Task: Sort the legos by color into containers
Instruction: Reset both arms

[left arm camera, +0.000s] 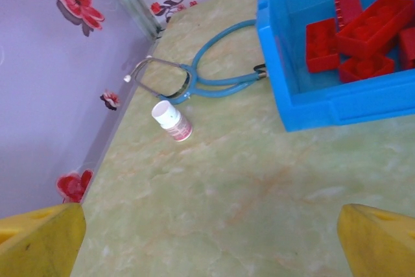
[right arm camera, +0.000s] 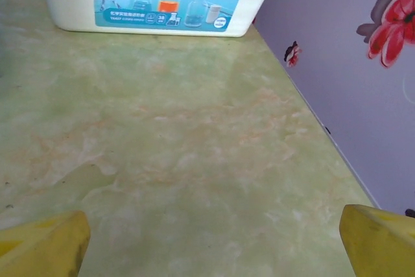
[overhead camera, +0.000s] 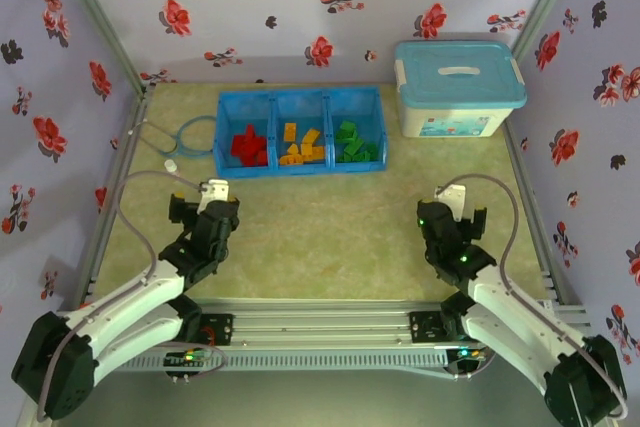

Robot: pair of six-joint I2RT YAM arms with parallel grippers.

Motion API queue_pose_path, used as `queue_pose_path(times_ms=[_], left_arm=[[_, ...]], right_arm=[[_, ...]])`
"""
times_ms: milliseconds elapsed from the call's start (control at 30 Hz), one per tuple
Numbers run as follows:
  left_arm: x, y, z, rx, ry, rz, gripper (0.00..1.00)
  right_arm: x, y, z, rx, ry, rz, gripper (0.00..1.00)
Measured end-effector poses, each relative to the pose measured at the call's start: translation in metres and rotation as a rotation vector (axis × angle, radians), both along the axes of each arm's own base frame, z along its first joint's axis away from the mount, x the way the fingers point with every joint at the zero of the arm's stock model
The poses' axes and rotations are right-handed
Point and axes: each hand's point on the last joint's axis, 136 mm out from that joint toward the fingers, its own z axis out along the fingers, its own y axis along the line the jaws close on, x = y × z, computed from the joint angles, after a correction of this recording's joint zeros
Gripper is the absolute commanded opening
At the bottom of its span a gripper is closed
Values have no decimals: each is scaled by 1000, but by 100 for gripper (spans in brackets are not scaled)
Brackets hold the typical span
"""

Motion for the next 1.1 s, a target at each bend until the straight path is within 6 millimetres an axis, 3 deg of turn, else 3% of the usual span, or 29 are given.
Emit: queue_pose_path(times_ms=[100,267,500,833,1100], left_arm=[[-4,9,-21,34,33,26,100],[-1,10,-32,61,58,39,100],[1,13,-18,29,-55,51,100],[-7,46,-1,-45,-236,141,100],[7,66,-10,-96,-264,191,100]], right_arm=[[-8,-5,-7,8,-15,-4,99],[-10,-10,8,47,-97,-24,99],[-12,-24,7,49,-151,-90,99],[-4,-44,0,68,-304,-150,99],[14,-54,7,125,-374,-165,99]])
